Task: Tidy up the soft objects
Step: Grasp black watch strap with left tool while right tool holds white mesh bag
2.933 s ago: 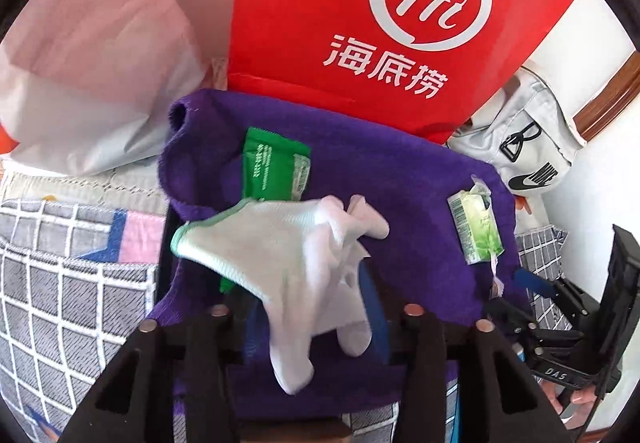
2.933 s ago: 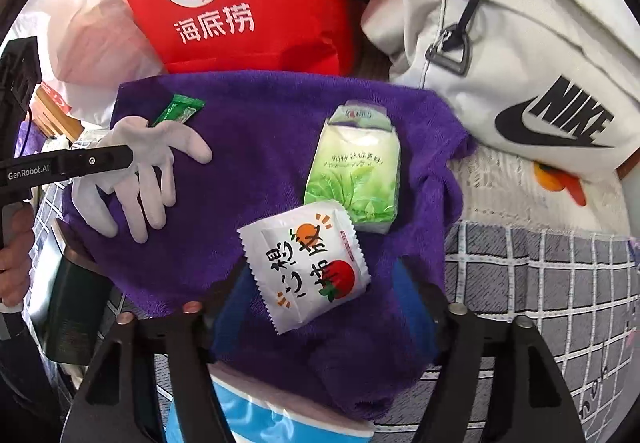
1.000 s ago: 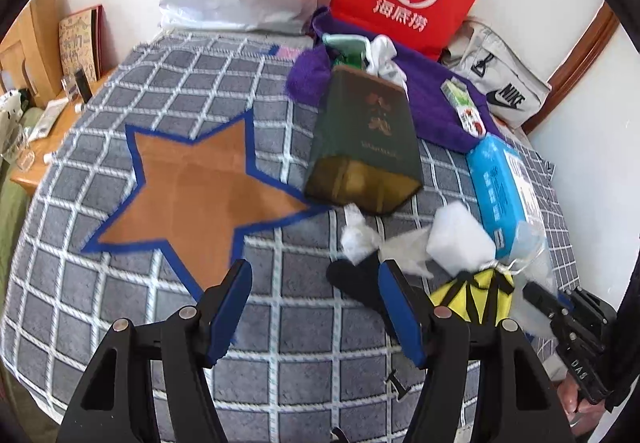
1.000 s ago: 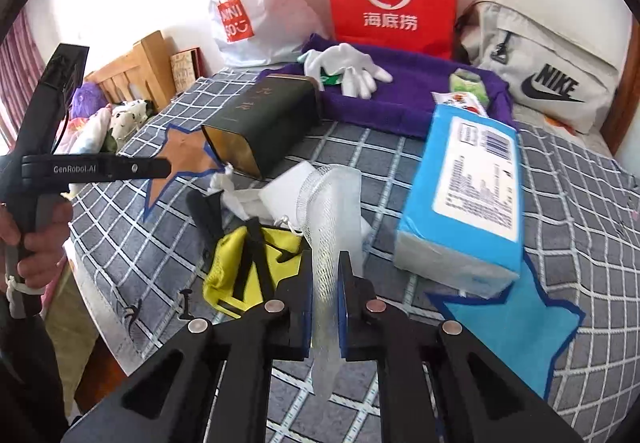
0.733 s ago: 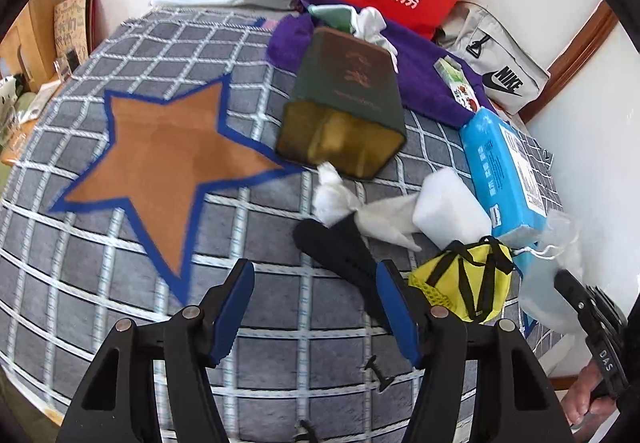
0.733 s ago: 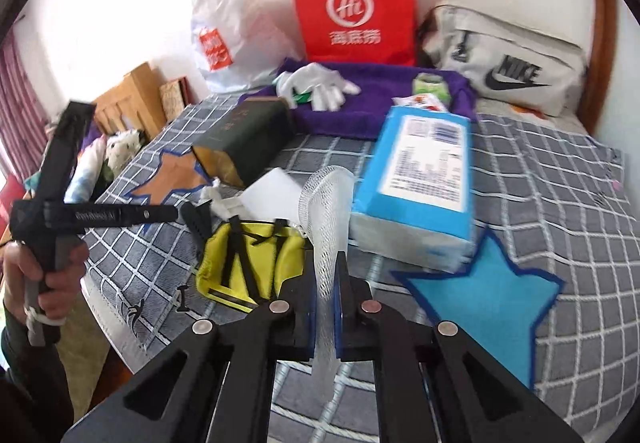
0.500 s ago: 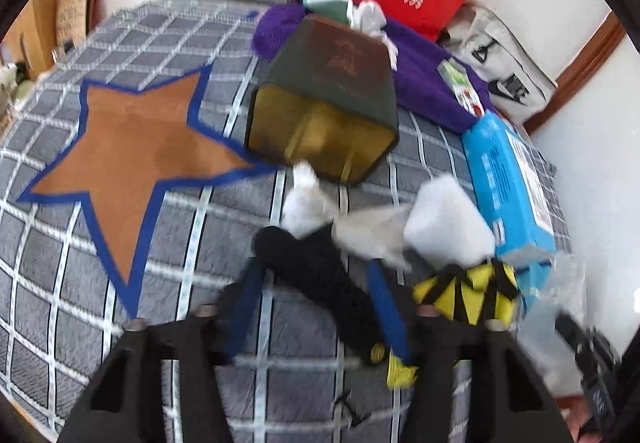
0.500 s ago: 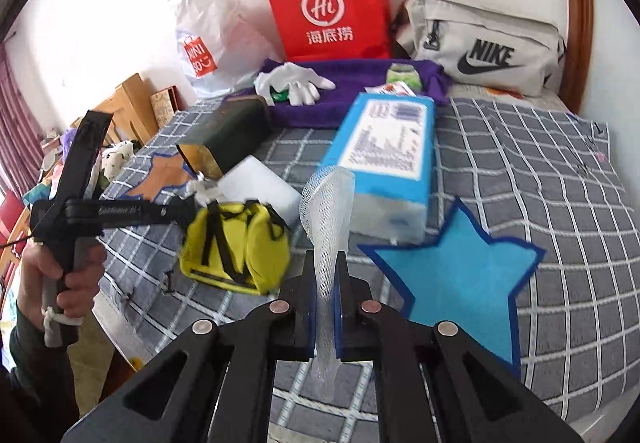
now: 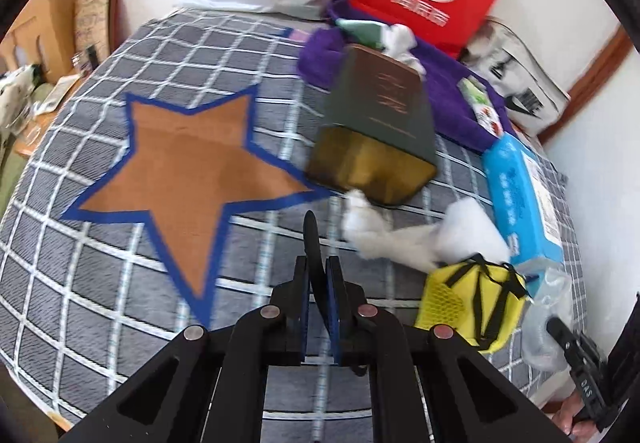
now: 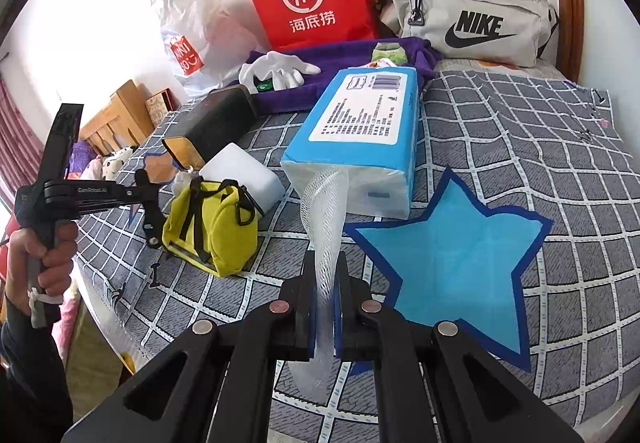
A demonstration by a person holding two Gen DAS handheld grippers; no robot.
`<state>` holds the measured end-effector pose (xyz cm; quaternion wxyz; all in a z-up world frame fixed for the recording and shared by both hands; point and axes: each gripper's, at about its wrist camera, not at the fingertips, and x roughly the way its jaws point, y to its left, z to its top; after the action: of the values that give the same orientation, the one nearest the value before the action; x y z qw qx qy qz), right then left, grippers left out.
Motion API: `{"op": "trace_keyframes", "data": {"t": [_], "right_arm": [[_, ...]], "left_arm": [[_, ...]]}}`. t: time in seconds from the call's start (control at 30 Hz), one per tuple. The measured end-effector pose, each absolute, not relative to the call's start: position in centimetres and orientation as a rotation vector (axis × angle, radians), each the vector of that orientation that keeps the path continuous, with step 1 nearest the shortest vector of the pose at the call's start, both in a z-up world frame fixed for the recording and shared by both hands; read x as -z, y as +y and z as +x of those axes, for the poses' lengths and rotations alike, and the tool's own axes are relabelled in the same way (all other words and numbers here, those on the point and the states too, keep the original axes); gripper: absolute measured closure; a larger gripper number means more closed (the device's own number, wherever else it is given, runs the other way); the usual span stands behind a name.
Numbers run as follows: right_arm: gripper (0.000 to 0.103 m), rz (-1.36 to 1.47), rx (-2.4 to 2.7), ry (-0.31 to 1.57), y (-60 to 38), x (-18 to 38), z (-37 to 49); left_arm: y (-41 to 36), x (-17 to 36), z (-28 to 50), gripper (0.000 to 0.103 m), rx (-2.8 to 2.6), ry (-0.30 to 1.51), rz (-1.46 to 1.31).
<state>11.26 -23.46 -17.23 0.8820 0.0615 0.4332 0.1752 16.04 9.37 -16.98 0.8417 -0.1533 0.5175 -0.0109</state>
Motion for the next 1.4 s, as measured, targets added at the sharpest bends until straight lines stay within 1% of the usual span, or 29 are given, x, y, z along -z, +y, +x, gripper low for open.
{"op": "trace_keyframes", "data": {"t": [0.1, 0.17, 0.2, 0.23, 0.3, 0.47, 0.5, 0.57, 0.7, 0.73, 0.77, 0.8, 0.87, 0.97, 1.07, 1.13, 1.17, 1.2, 1.23, 1.27, 1.3, 1.4], "right_arm": [[0.097, 0.125, -0.364, 0.914, -23.3, 17.5, 11.3], [0.097, 0.125, -0.361, 0.916, -23.2, 17.6, 11.3], [0.097, 0.125, -0.361, 0.918, -23.3, 17.5, 11.3], [0.097, 0.126, -0.359, 0.919, -23.3, 17.5, 11.3], [0.097, 0.128, -0.360, 0.918, -23.3, 17.5, 11.3], [0.097, 0.127, -0.361, 0.924, -23.3, 17.7, 11.5], [0.097, 0.128, -0.363, 0.925, -23.2, 17.8, 11.6], [0.097, 0.128, -0.367, 0.928, -23.2, 18.0, 11.6], [0.097, 0.134, -0.374, 0.938, -23.2, 18.3, 11.8], [0.097, 0.136, -0.373, 0.939, -23.2, 18.4, 11.8], [0.097, 0.138, -0.374, 0.939, -23.2, 18.5, 11.9], [0.097, 0.137, -0.374, 0.939, -23.2, 18.6, 12.0], [0.097, 0.112, -0.355, 0.940, -23.0, 18.7, 12.2], [0.097, 0.107, -0.356, 0.943, -23.2, 18.9, 12.3], [0.097, 0.108, -0.361, 0.954, -23.0, 19.4, 12.7], [0.097, 0.107, -0.369, 0.960, -22.9, 19.6, 12.9], [0.097, 0.105, -0.373, 0.962, -22.8, 19.7, 12.9], [0.097, 0.104, -0.375, 0.962, -22.7, 19.7, 12.9], [0.097, 0.104, -0.376, 0.960, -22.7, 19.7, 13.0], [0.097, 0.107, -0.377, 0.959, -22.8, 19.7, 13.0], [0.097, 0.112, -0.376, 0.958, -22.9, 19.7, 13.0], [0.097, 0.108, -0.372, 0.942, -23.1, 19.3, 12.8]], "left_arm": [[10.2, 17.8, 16.8, 0.093, 0.006, 1.116, -0.334], [10.1, 18.1, 17.4, 0.086, -0.030, 1.123, -0.302], [9.9, 18.3, 17.6, 0.079, -0.057, 1.133, -0.275], [9.7, 18.4, 17.8, 0.075, -0.081, 1.143, -0.251], [9.5, 18.3, 17.5, 0.073, -0.107, 1.142, -0.238], [9.3, 17.7, 15.8, 0.073, -0.093, 1.136, -0.286], [9.1, 17.9, 15.7, 0.074, -0.068, 1.145, -0.293], [8.3, 18.6, 15.9, 0.074, -0.027, 1.174, -0.307], [7.1, 18.5, 16.5, 0.074, -0.066, 1.141, -0.261], [7.0, 18.6, 16.7, 0.082, -0.056, 1.120, -0.269], [6.7, 18.8, 17.1, 0.085, -0.040, 1.117, -0.248], [6.5, 18.9, 17.2, 0.085, -0.036, 1.119, -0.225], [6.2, 18.4, 17.0, 0.089, -0.035, 1.111, -0.194], [6.4, 18.6, 16.8, 0.089, -0.033, 1.127, -0.202], [6.1, 18.8, 17.0, 0.079, -0.033, 1.124, -0.204], [5.3, 18.8, 17.0, 0.059, -0.015, 1.118, -0.191], [4.6, 18.9, 17.0, 0.054, -0.003, 1.120, -0.155], [3.7, 19.1, 17.2, 0.056, -0.019, 1.115, -0.097], [3.1, 19.3, 17.2, 0.077, -0.056, 1.101, -0.044], [2.9, 19.3, 17.2, 0.081, -0.076, 1.088, -0.011], [3.0, 19.2, 17.2, 0.083, -0.062, 1.097, -0.035], [4.3, 18.8, 16.6, 0.083, -0.027, 1.112, -0.104]]}}
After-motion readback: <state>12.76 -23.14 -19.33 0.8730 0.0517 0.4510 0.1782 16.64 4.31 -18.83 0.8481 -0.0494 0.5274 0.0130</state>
